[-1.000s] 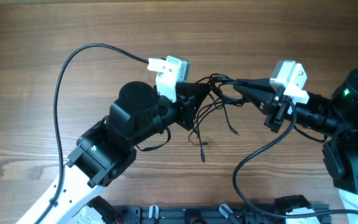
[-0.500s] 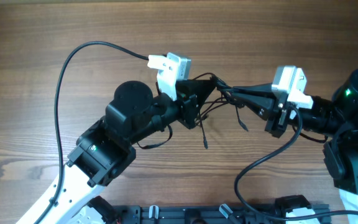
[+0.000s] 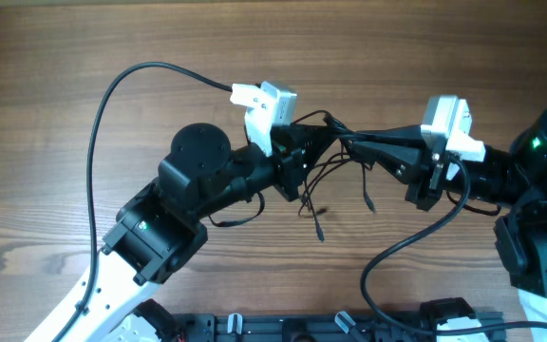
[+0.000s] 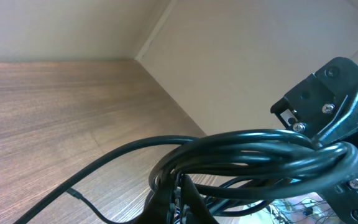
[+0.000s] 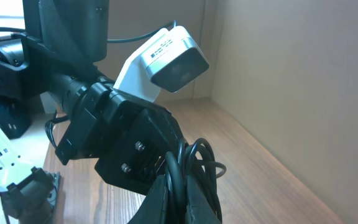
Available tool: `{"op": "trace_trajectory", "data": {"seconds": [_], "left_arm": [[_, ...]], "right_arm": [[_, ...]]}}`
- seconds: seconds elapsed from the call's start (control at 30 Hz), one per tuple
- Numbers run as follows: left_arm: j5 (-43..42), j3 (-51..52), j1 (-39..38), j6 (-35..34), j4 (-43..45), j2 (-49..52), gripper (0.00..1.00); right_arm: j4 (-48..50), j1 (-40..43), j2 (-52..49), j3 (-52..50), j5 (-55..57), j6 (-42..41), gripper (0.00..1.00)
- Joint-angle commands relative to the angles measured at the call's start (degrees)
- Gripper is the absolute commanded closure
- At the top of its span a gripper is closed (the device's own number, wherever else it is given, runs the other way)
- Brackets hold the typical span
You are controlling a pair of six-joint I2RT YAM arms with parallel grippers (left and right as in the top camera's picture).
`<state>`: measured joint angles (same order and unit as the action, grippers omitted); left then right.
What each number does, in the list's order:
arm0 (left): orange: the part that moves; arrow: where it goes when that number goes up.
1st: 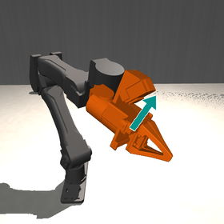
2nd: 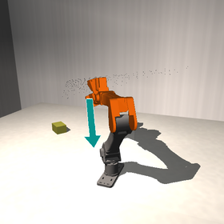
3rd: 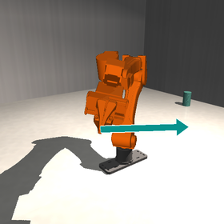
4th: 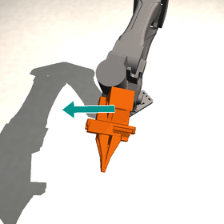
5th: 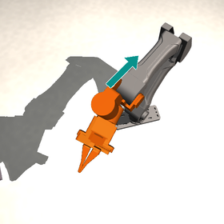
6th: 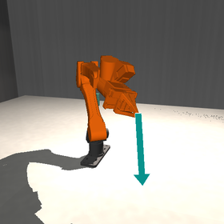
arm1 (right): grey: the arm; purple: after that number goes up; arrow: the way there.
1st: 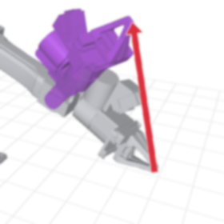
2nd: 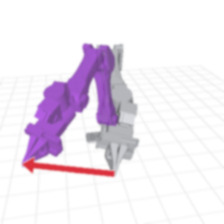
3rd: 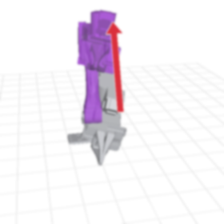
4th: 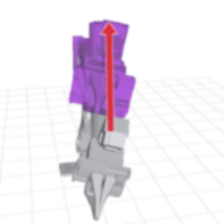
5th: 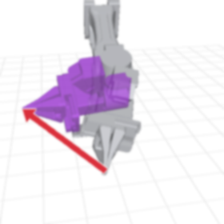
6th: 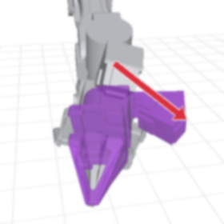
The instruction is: Untangle cables
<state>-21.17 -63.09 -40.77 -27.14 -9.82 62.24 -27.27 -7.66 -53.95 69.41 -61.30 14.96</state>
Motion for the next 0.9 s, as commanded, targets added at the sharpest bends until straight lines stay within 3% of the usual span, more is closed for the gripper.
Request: {"op": "trace_trajectory", "data": {"seconds": [0.0,0.3,0.5,0.63,0.8,0.87], "left_arm": [[-3.48,-0.52,-0.26,-0.07,0.83,-0.2,0.96],[-3.54,-0.52,-0.26,-0.07,1.44,-0.2,0.96],[-5.84,-0.52,-0.2,10.27,-0.96,-0.57,0.95],[-5.81,-0.52,-0.22,16.48,-1.49,-1.9,0.88],[-6.1,-0.52,-0.26,24.98,-1.05,-2.91,0.64],[-5.99,-0.52,-0.26,26.97,0.13,-2.82,0.45]], "right_arm": [[0.28,0.02,0.15,0.24,-1.33,-1.7,0.96],[0.68,0.02,0.17,0.24,-1.05,-3.45,0.96],[-0.76,0.02,0.17,0.24,15.02,-11.56,0.96],[-2.86,0.02,0.17,0.24,20.26,-13.88,0.96],[-3.17,0.02,0.17,0.24,16.0,-12.22,0.96],[-3.3,0.02,0.15,0.24,9.86,-9.2,0.96]]}}
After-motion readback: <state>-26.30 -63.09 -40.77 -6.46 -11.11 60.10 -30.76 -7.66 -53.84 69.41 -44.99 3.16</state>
